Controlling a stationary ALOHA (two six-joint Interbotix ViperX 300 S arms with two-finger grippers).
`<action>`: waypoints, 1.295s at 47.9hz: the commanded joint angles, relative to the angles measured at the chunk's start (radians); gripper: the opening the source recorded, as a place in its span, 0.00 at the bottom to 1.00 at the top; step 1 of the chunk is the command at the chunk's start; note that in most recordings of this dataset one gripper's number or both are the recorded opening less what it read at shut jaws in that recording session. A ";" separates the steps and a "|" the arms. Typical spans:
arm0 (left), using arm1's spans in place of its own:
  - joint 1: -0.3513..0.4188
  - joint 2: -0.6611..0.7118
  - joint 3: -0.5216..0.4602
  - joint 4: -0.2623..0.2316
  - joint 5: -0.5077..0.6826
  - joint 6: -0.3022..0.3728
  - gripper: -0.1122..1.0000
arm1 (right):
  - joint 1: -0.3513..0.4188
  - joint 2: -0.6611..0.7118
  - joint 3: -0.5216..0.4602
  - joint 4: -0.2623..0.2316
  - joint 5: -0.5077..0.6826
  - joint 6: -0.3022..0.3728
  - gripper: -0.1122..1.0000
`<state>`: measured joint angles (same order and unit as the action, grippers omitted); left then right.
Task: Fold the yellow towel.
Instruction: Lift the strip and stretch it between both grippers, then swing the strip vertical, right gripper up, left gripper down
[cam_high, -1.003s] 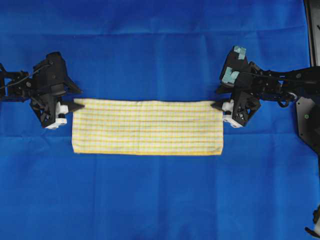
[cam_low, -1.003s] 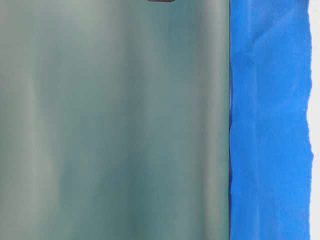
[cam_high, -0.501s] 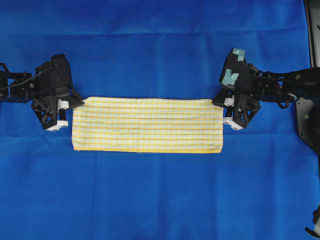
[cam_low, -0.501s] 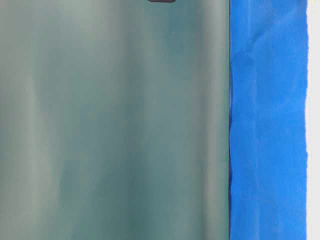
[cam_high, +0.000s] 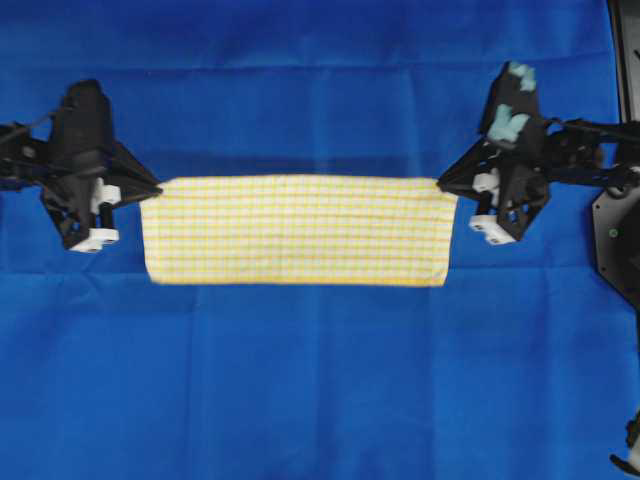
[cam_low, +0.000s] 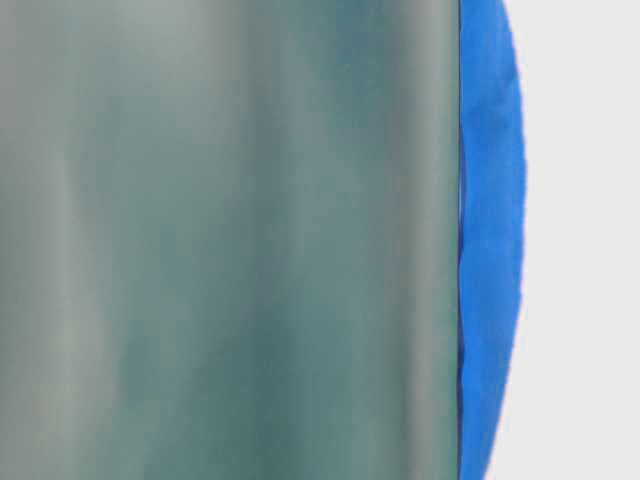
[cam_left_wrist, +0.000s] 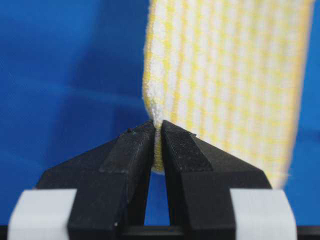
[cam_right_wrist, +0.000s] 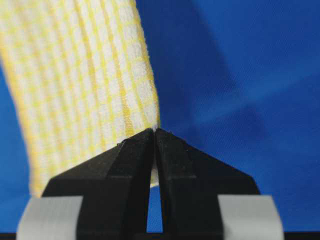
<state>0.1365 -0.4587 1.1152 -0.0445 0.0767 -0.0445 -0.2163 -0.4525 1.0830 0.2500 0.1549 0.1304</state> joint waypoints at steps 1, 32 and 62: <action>0.002 -0.084 -0.015 -0.002 0.011 0.003 0.14 | -0.008 -0.069 -0.015 -0.015 0.026 0.002 0.12; -0.029 -0.252 0.028 -0.002 -0.005 -0.009 0.14 | -0.092 -0.135 -0.035 -0.044 -0.005 0.003 0.12; -0.253 0.078 -0.133 -0.002 -0.222 -0.034 0.14 | -0.321 0.189 -0.267 -0.161 -0.109 0.000 0.12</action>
<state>-0.0936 -0.4234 1.0416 -0.0460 -0.1258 -0.0813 -0.5200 -0.2899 0.8744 0.1043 0.0583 0.1319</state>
